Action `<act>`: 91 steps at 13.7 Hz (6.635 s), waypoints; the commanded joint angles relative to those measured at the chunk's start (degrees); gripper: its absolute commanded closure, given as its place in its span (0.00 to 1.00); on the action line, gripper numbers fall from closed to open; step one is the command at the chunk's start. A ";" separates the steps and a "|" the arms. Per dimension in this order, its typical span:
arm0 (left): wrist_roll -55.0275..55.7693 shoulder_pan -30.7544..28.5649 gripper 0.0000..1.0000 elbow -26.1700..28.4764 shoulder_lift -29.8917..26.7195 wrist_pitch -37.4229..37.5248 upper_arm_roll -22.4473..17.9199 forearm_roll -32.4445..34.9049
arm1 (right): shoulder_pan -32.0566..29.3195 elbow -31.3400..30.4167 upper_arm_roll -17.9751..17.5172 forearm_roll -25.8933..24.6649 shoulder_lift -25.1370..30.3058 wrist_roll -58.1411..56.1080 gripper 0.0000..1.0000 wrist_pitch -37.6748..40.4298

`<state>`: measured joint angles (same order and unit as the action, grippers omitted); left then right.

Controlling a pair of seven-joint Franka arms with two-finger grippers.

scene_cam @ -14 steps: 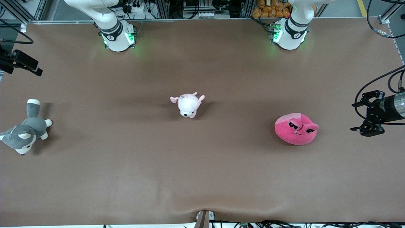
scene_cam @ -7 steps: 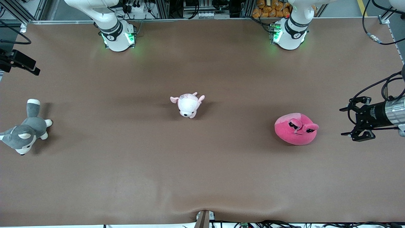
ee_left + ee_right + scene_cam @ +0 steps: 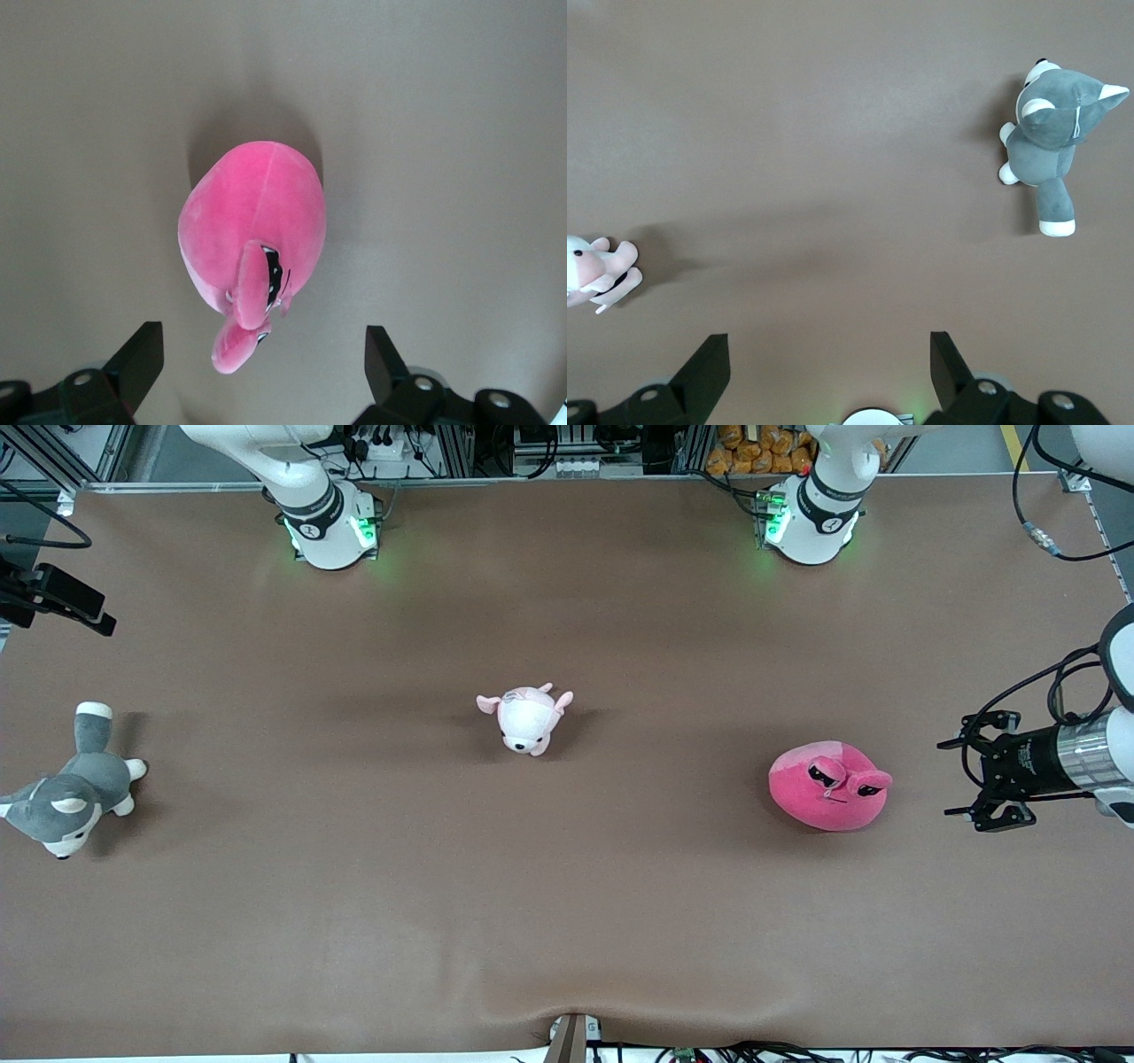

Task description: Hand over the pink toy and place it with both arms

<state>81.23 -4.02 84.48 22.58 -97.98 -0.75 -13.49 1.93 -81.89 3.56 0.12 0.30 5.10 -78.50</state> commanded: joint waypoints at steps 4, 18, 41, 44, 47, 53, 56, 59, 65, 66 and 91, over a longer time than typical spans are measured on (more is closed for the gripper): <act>0.95 -0.28 0.00 5.42 -1.04 -5.11 0.93 -1.19 | -0.26 0.41 -0.40 -0.91 0.14 0.78 0.00 0.62; -0.64 -0.29 0.04 15.53 -1.92 -13.38 2.33 -4.44 | 0.27 0.50 -0.40 5.58 -1.62 1.14 0.00 -1.92; 6.99 1.74 1.00 9.13 -3.85 -7.24 8.56 -4.09 | 14.15 0.94 -0.49 8.05 -19.29 18.28 0.00 -18.00; 14.10 1.74 1.00 4.04 -4.47 -4.07 12.34 -4.35 | 14.33 0.94 -0.66 9.01 -19.29 14.43 0.00 -18.45; 25.60 1.91 1.00 -0.18 -4.47 -3.10 16.56 -4.35 | 14.33 0.94 -0.57 22.14 -20.60 3.37 0.00 -21.77; 35.82 4.19 1.00 -4.58 -4.38 -3.10 23.43 -3.91 | 16.97 0.94 -0.57 36.96 -22.36 7.71 0.00 -25.39; 39.16 8.05 1.00 -6.26 -3.94 -3.10 23.43 -3.91 | 17.15 0.77 -0.57 43.98 -22.80 11.58 0.00 -25.48; 42.60 12.27 1.00 -6.61 -3.50 -3.71 22.99 -3.83 | 20.29 0.77 -0.49 46.11 -22.89 19.38 0.00 -27.31; 50.94 17.99 1.00 -7.75 -1.48 -7.75 22.20 -3.12 | 27.42 -0.02 -0.49 46.02 -23.15 31.90 0.00 -31.98; 52.00 18.43 1.00 -7.84 -1.39 -8.28 22.20 -3.21 | 28.04 -0.37 -0.49 46.02 -23.24 32.85 0.00 -31.98; 57.11 21.43 0.37 -7.84 -1.39 -11.89 22.20 -3.12 | 30.59 -0.55 -0.40 46.11 -24.12 36.65 1.00 -31.90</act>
<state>136.93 17.11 78.16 21.13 -109.69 21.71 -16.98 32.96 -82.29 3.31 45.10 -24.21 42.02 -110.57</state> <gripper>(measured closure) 0.859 0.718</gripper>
